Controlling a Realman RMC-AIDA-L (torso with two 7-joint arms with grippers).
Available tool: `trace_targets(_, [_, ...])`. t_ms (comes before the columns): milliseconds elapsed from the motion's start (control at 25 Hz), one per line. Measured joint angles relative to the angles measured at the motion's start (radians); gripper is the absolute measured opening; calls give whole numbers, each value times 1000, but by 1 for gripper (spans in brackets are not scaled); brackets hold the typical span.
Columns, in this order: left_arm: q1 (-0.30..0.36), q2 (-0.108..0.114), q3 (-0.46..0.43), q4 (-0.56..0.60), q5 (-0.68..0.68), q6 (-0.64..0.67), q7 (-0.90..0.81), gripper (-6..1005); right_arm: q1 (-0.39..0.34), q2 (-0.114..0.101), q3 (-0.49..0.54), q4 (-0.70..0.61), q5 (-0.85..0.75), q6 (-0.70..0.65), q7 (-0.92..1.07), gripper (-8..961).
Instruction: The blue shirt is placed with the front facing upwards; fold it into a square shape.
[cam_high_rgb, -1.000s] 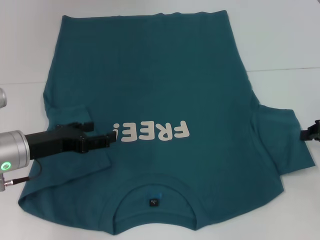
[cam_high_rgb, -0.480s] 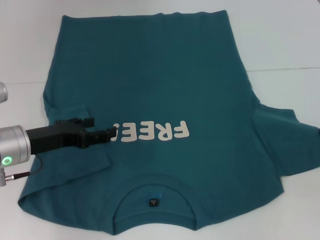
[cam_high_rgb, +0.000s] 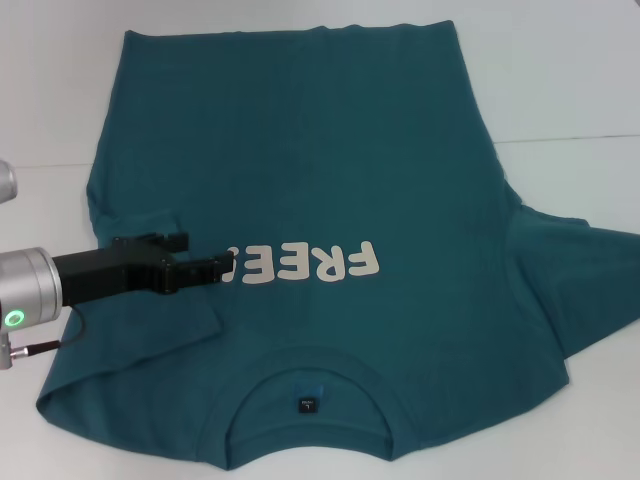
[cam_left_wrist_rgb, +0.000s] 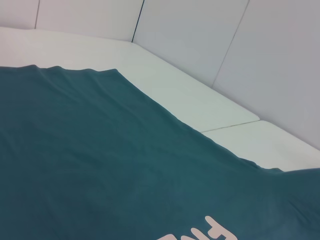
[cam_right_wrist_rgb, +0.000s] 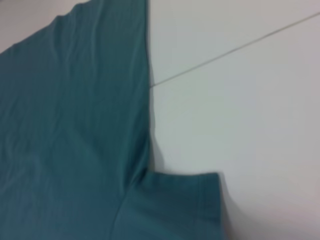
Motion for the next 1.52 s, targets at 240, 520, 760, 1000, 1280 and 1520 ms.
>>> trace_targets(240, [-1,1,0,-3,1,0,0,888,6,-10,2,-11,21,-8,2,-2])
trace_targets(520, [-6,4,0,-4,0,-2,-1,888,8,-11,1,-59,45,-64,11,-2])
trace_targets(760, [-10,9,0,-3,1,-14,-2,888,21,-13,-1,-68,61,-93,11,-1])
trace_targets(1000, [-12,14,-1,2,-3,-22,-4,887,69,-4,-9,-79,63,-146,13,-2])
trace_targets(1280, [-11,16,-3,2,-4,-27,-6,887,142,20,-74,-80,61,-189,30,-1])
trace_targets(1520, [-5,15,-14,0,-5,-28,-6,887,203,55,-181,-80,60,-195,58,-1])
